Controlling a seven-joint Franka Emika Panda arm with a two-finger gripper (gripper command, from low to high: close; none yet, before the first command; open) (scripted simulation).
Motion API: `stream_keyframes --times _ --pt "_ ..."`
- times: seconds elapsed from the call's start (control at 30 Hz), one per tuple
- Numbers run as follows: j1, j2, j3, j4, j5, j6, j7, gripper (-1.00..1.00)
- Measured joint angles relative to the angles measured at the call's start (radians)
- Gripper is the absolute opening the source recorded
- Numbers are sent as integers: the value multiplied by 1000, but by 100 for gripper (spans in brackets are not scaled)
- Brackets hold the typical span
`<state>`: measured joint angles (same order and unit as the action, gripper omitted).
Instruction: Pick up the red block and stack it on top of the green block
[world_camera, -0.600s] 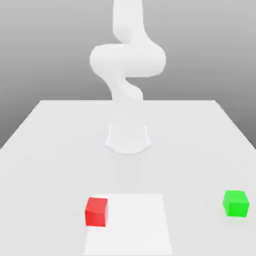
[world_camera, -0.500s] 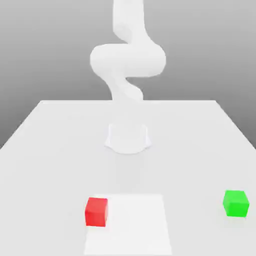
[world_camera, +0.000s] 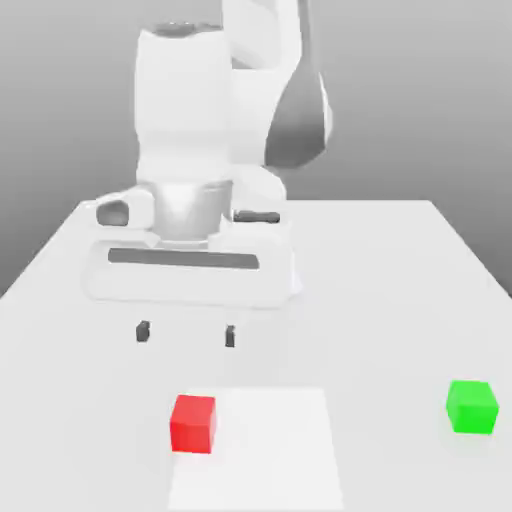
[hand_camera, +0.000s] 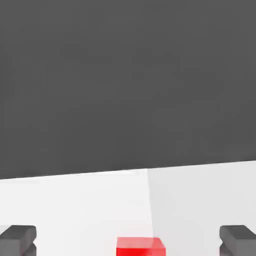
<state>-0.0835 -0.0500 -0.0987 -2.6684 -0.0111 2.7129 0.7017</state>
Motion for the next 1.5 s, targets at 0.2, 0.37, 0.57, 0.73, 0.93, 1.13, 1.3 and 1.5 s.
stream_keyframes --times 0.2,0.37,0.57,0.73,0.93,1.13,1.3,1.5 --pt "-17 218 12 -30 65 155 -60 0" --pt "-39 317 41 -17 91 238 -81 -100" --pt "-38 294 38 -21 83 219 -75 -100" --pt "-33 129 27 -44 29 78 -35 -100" --pt "161 108 133 6 7 6 -39 -100" --pt "360 115 243 69 -8 -50 -51 -100" --pt "527 121 335 121 -20 -96 -60 -100" --pt "568 293 298 141 -119 51 7 100"
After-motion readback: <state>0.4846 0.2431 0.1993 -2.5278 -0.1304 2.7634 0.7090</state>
